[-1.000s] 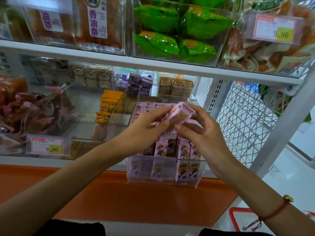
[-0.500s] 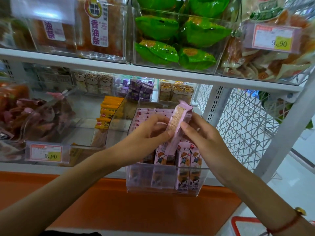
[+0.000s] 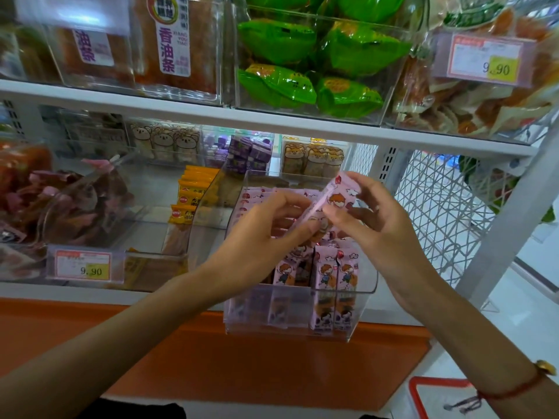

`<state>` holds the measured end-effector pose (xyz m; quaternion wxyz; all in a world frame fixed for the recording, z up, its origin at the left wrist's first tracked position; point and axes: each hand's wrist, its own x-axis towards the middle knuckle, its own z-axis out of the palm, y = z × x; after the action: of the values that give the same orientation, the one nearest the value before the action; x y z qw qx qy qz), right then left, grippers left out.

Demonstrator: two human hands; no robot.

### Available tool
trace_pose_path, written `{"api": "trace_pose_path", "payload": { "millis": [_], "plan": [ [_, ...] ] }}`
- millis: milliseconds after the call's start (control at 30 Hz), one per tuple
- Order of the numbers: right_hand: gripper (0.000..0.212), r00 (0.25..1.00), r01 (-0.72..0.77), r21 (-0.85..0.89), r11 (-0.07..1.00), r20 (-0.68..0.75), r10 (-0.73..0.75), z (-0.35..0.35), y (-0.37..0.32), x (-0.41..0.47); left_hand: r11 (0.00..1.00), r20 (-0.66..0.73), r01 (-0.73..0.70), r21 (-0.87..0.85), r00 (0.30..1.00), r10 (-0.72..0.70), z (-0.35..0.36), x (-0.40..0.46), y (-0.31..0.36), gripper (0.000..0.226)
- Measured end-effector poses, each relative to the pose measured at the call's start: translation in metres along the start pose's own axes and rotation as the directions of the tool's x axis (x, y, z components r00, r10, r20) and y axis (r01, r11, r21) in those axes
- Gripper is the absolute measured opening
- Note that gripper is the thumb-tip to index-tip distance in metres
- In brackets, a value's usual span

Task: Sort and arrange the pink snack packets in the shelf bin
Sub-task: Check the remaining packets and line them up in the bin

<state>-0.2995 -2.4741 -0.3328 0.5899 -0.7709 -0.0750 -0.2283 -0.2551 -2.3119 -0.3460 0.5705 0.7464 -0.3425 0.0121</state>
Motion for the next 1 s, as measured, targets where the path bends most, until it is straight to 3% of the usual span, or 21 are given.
{"api": "trace_pose_path", "payload": {
  "millis": [67, 133, 233, 367, 567, 700, 833, 1000],
  "plan": [
    [0.049, 1.000, 0.015, -0.119, 0.993, 0.005, -0.014, 0.000, 0.000, -0.001, 1.000, 0.059, -0.005, 0.024, 0.998, 0.003, -0.002, -0.001, -0.003, 0.034],
    [0.043, 0.999, 0.024, -0.223, 0.975, -0.024, -0.030, -0.003, 0.001, 0.000, 0.982, 0.085, -0.016, 0.191, 0.996, -0.001, -0.008, 0.001, -0.008, 0.038],
    [0.039, 0.995, -0.034, -0.298, 0.954, -0.095, 0.006, -0.016, 0.000, 0.011, 0.815, 0.077, -0.066, 0.576, 0.997, 0.026, -0.019, 0.005, -0.017, 0.049],
    [0.039, 0.983, -0.164, -0.377, 0.911, 0.015, 0.183, -0.020, -0.001, 0.024, 0.599, 0.229, -0.182, 0.779, 0.973, -0.001, -0.015, 0.013, -0.024, 0.058],
    [0.044, 0.923, -0.101, -0.580, 0.808, 0.249, 0.294, -0.002, 0.005, 0.027, 0.462, 0.268, -0.243, 0.853, 0.963, 0.013, -0.013, 0.017, -0.033, 0.055],
    [0.036, 0.936, 0.069, -0.628, 0.775, 0.310, 0.167, 0.002, 0.014, 0.020, 0.474, 0.233, -0.214, 0.854, 0.972, 0.018, -0.018, 0.014, -0.037, 0.054],
    [0.026, 0.924, 0.302, -0.783, 0.543, 0.380, 0.034, 0.011, 0.028, 0.010, 0.471, 0.219, -0.207, 0.857, 0.975, 0.031, -0.016, 0.010, -0.037, 0.054],
    [0.025, 0.910, 0.394, -0.835, 0.384, 0.414, -0.034, 0.013, 0.034, 0.006, 0.476, 0.213, -0.215, 0.853, 0.975, 0.060, -0.013, 0.010, -0.039, 0.052]
  ]
}}
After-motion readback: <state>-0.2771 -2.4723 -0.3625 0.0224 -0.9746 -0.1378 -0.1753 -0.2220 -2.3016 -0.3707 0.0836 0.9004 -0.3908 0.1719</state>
